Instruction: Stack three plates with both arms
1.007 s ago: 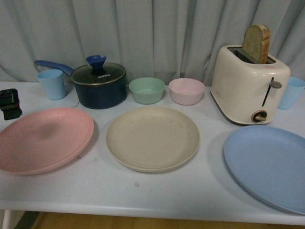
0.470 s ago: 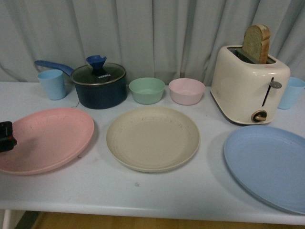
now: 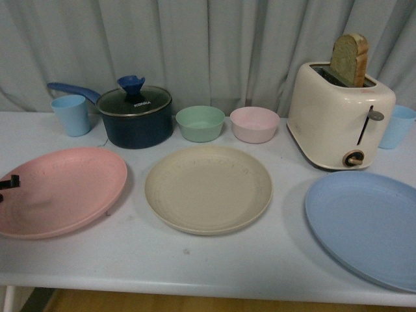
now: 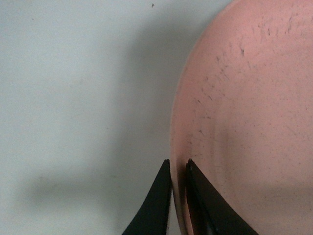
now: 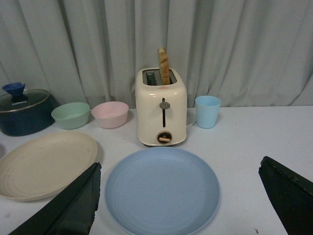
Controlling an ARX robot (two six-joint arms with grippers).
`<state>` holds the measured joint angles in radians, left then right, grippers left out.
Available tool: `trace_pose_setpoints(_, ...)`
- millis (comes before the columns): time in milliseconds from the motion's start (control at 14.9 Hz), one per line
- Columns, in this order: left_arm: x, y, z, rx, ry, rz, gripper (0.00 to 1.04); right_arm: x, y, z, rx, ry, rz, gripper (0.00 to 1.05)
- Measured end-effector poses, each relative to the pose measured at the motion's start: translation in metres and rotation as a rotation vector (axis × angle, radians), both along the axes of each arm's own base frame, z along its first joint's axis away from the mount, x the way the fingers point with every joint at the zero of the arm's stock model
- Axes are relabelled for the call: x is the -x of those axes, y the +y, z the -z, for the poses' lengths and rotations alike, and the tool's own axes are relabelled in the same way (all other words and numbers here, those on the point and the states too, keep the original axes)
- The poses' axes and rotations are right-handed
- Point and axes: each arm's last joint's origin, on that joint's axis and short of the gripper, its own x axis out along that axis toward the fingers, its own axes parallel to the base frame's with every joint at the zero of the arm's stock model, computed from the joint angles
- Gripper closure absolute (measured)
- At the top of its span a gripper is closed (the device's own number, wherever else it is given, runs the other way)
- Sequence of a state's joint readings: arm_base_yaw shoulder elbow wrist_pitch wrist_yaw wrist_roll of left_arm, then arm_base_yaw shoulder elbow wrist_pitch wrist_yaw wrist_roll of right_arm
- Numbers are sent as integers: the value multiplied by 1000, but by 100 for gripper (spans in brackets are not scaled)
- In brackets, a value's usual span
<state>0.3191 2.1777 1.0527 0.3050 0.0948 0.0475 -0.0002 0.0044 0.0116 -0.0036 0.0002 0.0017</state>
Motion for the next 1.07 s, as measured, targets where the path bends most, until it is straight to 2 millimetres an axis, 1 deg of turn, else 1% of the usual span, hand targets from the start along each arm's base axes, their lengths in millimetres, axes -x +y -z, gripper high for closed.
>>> trace_pose_setpoints(67, 1, 3, -4, 4, -1, -14, 101, 0, 0, 0, 0, 0, 0, 6)
trace_pose_setpoints(268, 6, 13, -22, -26, -6, -37, 102, 0, 0, 0, 0, 0, 0, 6)
trace_pose_setpoints(336, 11, 21, -38, -52, -23, -42, 102, 0, 0, 0, 0, 0, 0, 6)
trace_pose_setpoints(403, 15, 22, -53, -77, -43, -35, 102, 0, 0, 0, 0, 0, 0, 6)
trace_pose_setpoints(470, 22, 21, -76, -116, -76, -19, 102, 0, 0, 0, 0, 0, 0, 6)
trace_pose_setpoints(537, 25, 6, -96, -138, -117, 28, 102, 0, 0, 0, 0, 0, 0, 6)
trace_pose_setpoints(604, 25, -45, -124, -134, -211, 168, 102, 0, 0, 0, 0, 0, 0, 6)
trace_pose_setpoints(671, 26, -71, -131, -119, -242, 228, 102, 0, 0, 0, 0, 0, 0, 6)
trace_pose_setpoints(805, 27, -123, -134, -69, -275, 340, 102, 0, 0, 0, 0, 0, 0, 6)
trace_pose_setpoints(940, 28, -175, -130, -26, -293, 405, 102, 0, 0, 0, 0, 0, 0, 6)
trace_pose_setpoints(1007, 27, -194, -125, -5, -294, 421, 102, 0, 0, 0, 0, 0, 0, 6)
trace_pose_setpoints(1074, 23, -212, -117, 16, -289, 430, 102, 0, 0, 0, 0, 0, 0, 6)
